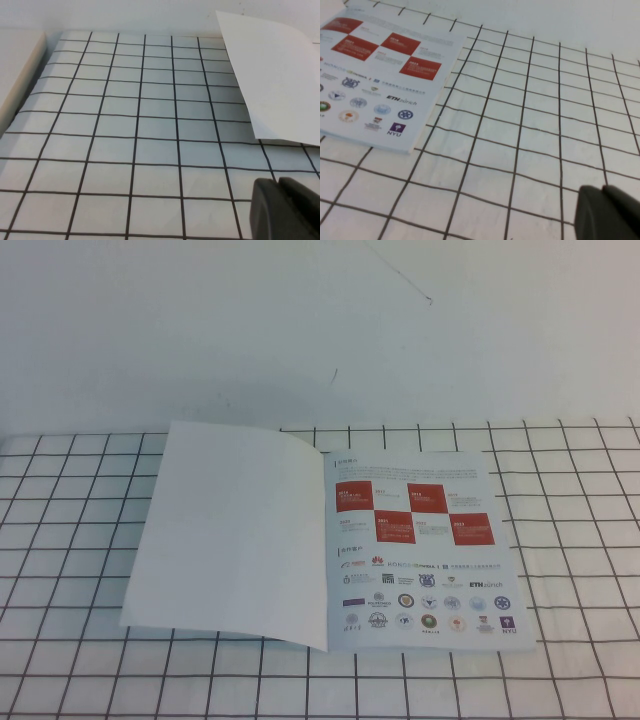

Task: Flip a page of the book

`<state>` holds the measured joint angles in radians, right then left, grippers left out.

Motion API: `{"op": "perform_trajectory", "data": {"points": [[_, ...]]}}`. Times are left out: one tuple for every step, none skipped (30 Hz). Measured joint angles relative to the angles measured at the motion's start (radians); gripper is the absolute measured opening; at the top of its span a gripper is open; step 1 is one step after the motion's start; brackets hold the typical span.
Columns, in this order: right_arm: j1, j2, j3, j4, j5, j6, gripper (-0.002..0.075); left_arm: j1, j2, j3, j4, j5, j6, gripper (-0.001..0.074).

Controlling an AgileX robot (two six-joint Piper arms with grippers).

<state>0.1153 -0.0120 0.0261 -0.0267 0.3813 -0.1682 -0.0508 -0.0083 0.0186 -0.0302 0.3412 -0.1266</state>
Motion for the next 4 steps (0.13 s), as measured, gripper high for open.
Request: {"op": "perform_trajectory", "data": {"points": [[0.0,0.0,0.0,0.0,0.0,0.0,-0.0002,0.0,0.0,0.0,0.0,0.0,0.0,-0.0002],[0.0,0.0,0.0,0.0,0.0,0.0,-0.0002,0.0,0.0,0.0,0.0,0.0,0.0,-0.0002],[0.0,0.0,0.0,0.0,0.0,0.0,-0.0002,0.0,0.0,0.0,0.003,0.0,0.002,-0.0002],[0.0,0.0,0.0,0.0,0.0,0.0,-0.0002,0.0,0.0,0.0,0.019,0.0,0.008,-0.0002]]}}
